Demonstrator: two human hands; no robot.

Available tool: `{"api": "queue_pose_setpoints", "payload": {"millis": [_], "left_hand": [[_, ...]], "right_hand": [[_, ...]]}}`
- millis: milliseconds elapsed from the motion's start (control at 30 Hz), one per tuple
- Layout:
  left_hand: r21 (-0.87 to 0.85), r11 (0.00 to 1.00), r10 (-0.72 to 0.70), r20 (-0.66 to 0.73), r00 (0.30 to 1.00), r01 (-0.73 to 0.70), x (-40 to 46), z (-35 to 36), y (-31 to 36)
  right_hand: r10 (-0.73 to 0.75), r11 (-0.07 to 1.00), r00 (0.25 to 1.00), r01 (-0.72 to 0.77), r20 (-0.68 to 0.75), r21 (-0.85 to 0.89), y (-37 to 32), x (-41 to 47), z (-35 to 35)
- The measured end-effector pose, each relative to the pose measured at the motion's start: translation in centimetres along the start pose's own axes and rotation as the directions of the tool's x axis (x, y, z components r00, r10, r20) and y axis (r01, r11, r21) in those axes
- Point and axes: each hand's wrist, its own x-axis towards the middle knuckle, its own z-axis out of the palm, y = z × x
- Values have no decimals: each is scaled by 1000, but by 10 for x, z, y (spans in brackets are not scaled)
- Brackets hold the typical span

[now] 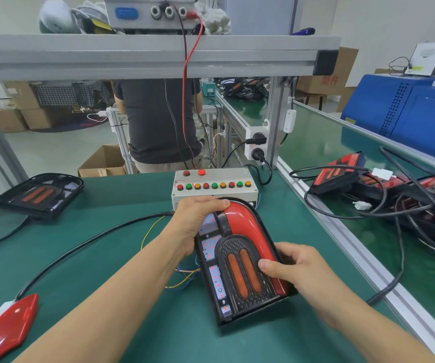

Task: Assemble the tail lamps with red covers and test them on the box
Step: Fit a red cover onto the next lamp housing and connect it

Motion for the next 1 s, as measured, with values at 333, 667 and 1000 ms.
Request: {"api": "queue_pose_setpoints", "payload": {"millis": [333, 667, 1000], "left_hand": [[326, 945, 69, -153, 986, -16, -7, -31, 2], [680, 731, 224, -307, 925, 49, -59, -115, 11], [863, 342, 406, -493, 770, 372, -107, -213, 54]], "right_hand": [[134, 988, 991, -133, -3, 78, 2, 10, -2], [174, 983, 985, -173, -6, 67, 7, 19, -1], [212, 969, 977, -214, 36, 122, 11, 20, -5]]}}
